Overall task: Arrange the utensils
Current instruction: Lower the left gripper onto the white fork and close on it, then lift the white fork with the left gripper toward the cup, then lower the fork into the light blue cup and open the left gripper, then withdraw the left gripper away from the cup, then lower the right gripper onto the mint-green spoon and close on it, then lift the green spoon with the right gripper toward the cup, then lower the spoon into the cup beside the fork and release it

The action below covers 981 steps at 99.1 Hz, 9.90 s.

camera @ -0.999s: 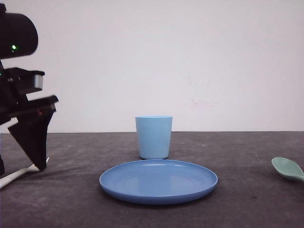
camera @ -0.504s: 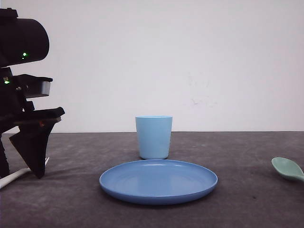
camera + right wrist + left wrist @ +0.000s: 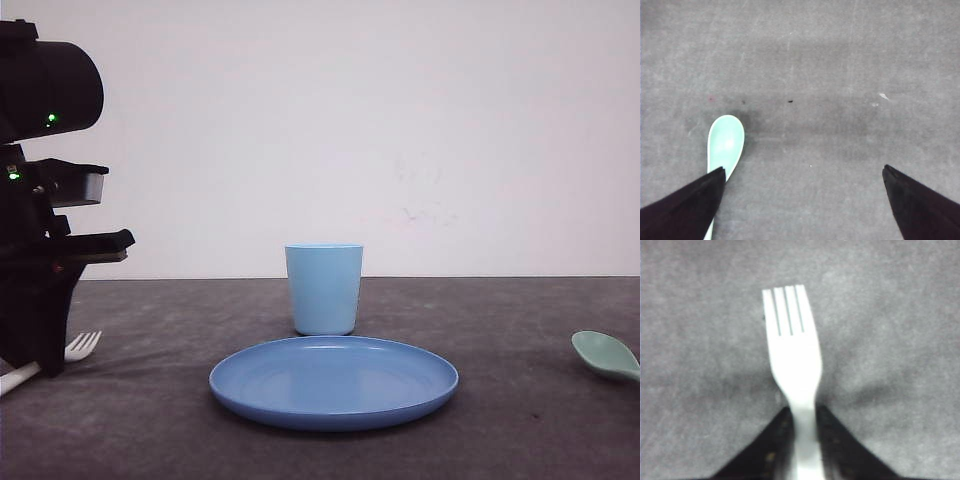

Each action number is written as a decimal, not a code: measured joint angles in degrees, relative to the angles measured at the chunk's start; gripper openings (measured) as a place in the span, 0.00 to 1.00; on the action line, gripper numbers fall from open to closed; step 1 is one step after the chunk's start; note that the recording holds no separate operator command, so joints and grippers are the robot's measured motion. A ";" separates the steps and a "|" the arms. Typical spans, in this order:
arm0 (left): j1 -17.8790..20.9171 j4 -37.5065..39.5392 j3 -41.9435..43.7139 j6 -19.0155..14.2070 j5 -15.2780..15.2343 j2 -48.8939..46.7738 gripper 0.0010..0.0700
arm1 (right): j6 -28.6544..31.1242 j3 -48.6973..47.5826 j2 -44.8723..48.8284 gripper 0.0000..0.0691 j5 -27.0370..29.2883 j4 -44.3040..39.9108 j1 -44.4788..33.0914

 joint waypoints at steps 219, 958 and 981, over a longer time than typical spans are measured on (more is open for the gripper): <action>-7.65 63.01 13.18 8.09 25.11 21.42 0.04 | -0.37 0.00 0.00 0.91 0.00 -1.81 0.00; 14.27 9.03 -8.48 6.10 7.91 -42.84 0.32 | -17.77 5.09 53.37 0.07 -6.23 100.98 29.16; 14.27 9.03 -8.48 6.27 7.91 -42.84 0.32 | -17.77 5.09 54.12 0.16 -6.23 99.73 29.38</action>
